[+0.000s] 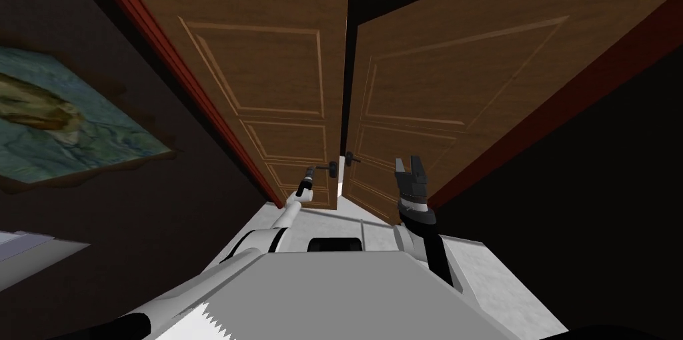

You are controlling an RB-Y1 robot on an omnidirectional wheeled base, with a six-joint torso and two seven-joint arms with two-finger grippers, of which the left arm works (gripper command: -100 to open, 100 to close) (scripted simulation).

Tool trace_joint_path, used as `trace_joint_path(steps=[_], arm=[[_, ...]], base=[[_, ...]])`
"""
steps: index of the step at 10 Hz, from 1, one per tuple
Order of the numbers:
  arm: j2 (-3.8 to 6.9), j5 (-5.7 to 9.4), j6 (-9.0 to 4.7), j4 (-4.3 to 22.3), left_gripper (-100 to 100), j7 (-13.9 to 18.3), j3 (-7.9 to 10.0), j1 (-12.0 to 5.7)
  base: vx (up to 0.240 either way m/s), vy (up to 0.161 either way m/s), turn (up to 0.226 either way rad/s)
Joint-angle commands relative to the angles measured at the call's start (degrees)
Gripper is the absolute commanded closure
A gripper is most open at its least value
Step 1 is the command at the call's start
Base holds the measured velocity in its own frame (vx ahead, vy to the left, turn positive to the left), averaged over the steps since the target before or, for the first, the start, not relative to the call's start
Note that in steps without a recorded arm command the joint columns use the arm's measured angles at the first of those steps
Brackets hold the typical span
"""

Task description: Push the door open

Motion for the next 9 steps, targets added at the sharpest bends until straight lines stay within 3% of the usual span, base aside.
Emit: trace_joint_path(steps=[1, 4, 6, 8, 9], arm=[[-0.26, 0.0, 0.02, 0.6, -100, 0.3, -0.53, -0.23], [-1.58, -0.03, 0.44, 0.9, -100, 1.0, -1.72, -0.34], [-3.47, -0.05, 0.77, 1.1, -100, 1.5, -2.64, -0.43], [-1.43, 0.06, -0.12, 2.4, -100, 1.4, -2.16, -0.89], [-1.21, 0.07, -0.18, 2.4, -100, 1.4, -2.11, -0.87]], base=[[-0.183, -0.056, -0.04], [-0.202, -0.055, -0.047], [-0.222, -0.074, -0.053], [0.005, -0.041, -0.024], [0.168, -0.028, -0.016]])
